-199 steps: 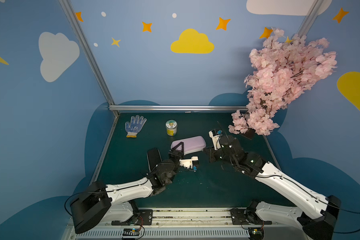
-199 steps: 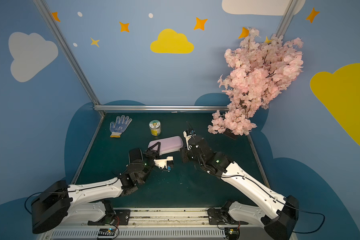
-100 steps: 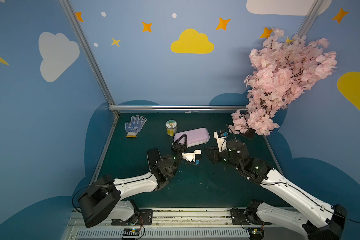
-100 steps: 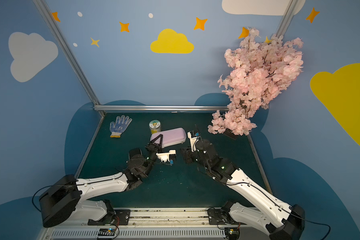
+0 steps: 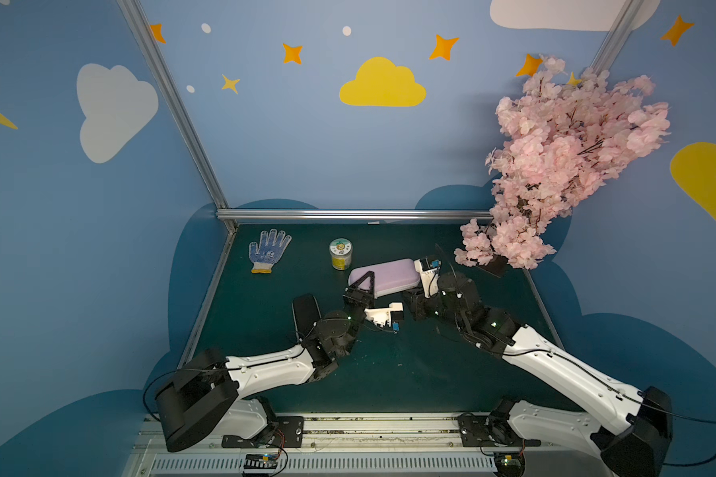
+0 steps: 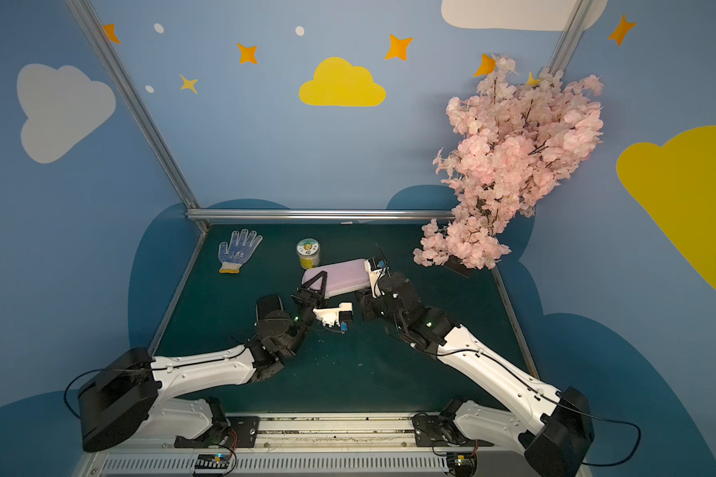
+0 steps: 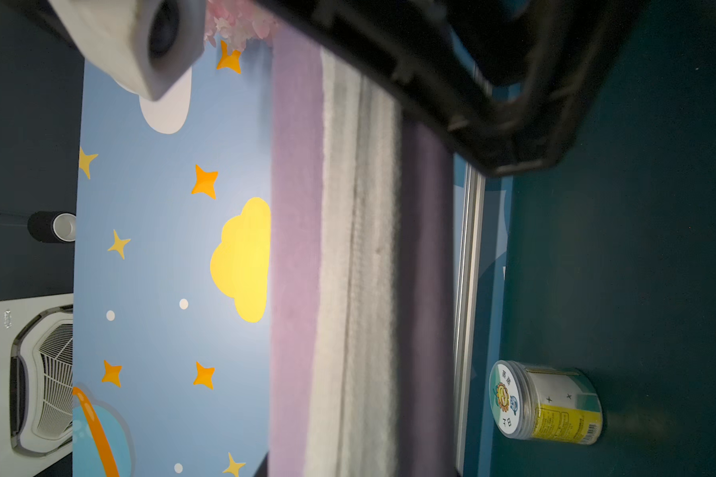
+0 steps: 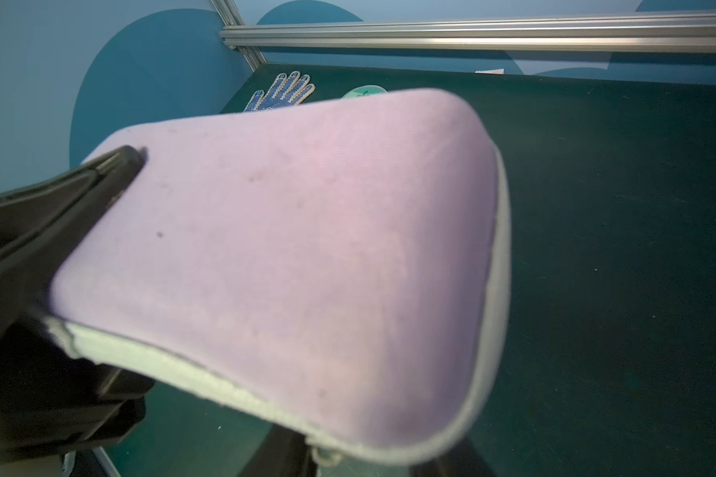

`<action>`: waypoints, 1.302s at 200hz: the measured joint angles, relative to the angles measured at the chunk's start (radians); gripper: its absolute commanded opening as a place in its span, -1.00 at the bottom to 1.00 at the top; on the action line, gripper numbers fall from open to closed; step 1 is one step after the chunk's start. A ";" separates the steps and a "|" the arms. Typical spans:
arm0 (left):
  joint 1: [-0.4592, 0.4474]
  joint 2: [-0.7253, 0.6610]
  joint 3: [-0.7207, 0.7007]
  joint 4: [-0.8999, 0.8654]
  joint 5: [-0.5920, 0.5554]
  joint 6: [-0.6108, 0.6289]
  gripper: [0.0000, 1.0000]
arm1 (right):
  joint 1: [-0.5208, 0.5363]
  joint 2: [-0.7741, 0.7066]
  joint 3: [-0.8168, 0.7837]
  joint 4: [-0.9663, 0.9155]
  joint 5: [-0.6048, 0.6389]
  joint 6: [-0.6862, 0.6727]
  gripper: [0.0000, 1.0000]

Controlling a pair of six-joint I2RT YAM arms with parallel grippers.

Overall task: Put umbrellas into zippered umbrella sleeves
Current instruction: Zip the zipper on the umbrella sleeve, then adjust the umbrella sleeve.

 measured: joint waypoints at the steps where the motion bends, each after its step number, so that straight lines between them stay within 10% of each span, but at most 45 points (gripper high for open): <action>1: 0.000 -0.001 -0.001 0.000 -0.001 -0.001 -0.95 | 0.000 0.000 0.000 0.000 0.000 0.002 -0.54; 50: -0.014 -0.039 -0.017 -0.061 -0.031 -0.053 -0.94 | -0.013 -0.015 0.010 -0.053 0.053 -0.023 -1.00; 115: -0.017 -0.188 -0.022 -0.421 0.008 -0.252 -0.95 | -0.163 -0.130 -0.005 -0.087 0.024 -0.068 -1.00; 165: -0.005 -0.234 -0.018 -0.624 0.045 -0.379 -0.95 | -0.168 -0.127 -0.010 -0.114 -0.307 -0.089 -0.31; 260: 0.003 -0.233 0.016 -0.753 0.073 -0.489 -0.95 | -0.040 -0.073 -0.010 -0.159 -0.379 -0.041 -0.25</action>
